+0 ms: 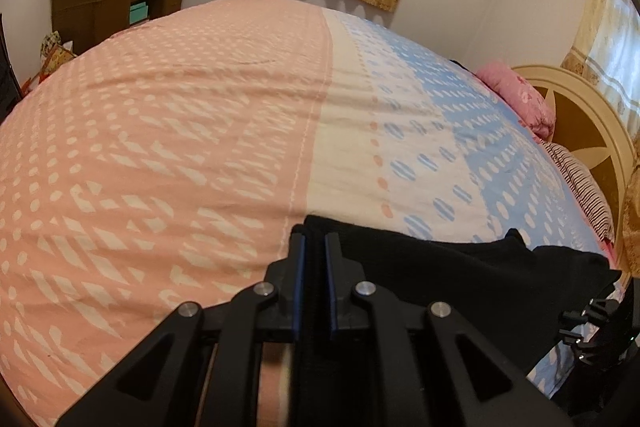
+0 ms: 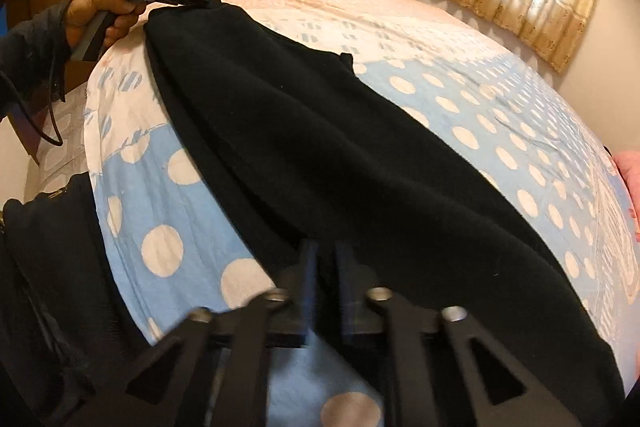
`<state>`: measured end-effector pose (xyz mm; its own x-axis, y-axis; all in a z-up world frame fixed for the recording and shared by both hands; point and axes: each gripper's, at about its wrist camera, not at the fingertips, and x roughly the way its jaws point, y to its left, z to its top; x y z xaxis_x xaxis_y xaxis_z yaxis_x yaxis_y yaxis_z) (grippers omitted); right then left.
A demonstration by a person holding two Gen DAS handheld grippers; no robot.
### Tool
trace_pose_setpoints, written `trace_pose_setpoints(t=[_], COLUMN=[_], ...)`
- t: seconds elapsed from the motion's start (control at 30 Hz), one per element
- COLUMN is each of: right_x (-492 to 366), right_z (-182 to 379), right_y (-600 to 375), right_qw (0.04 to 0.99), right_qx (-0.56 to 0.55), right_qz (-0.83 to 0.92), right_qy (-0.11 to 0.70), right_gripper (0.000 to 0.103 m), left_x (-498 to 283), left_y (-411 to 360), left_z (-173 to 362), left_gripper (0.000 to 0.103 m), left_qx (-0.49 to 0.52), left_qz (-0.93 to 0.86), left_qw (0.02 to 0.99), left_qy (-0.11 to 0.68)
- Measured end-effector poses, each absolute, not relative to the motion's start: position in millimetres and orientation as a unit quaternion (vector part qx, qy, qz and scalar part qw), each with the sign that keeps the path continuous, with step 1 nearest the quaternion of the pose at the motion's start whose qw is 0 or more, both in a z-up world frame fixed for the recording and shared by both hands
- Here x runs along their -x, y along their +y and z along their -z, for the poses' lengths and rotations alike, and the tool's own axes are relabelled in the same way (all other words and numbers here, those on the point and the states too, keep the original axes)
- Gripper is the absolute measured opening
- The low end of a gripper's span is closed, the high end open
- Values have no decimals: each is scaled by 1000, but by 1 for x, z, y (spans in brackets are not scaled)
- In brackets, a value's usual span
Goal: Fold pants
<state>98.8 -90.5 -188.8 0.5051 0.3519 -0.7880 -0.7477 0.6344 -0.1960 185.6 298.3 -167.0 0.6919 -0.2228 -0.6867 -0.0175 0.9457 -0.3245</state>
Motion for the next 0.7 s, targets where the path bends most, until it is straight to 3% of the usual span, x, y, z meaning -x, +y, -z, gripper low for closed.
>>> trace_pose_setpoints(t=[0.37,0.4,0.43,0.5,0.7], right_x=[-90,-90,-90,-89,-119], right_z=[192,187,182,168,122], right_y=[-93,-93,-94,-97,-95], right_qw=[810,812,812,807,817], right_qx=[271,271,271,261,168], right_qz=[-339,-338,-341,-366,-409], right_qy=[395,392,389,384,369], right_gripper=[8,18,37,52,52], left_x=[-187,-186,-183,-174,-143], left_y=[304,304,304,301,287], left_z=[168,166,163,153,118], left_gripper=[16,16,16,15,20], left_qx=[178,176,170,153,114], left_qz=[65,64,61,49,48], left_qw=[903,904,907,916,946], left_qy=[386,384,381,367,299])
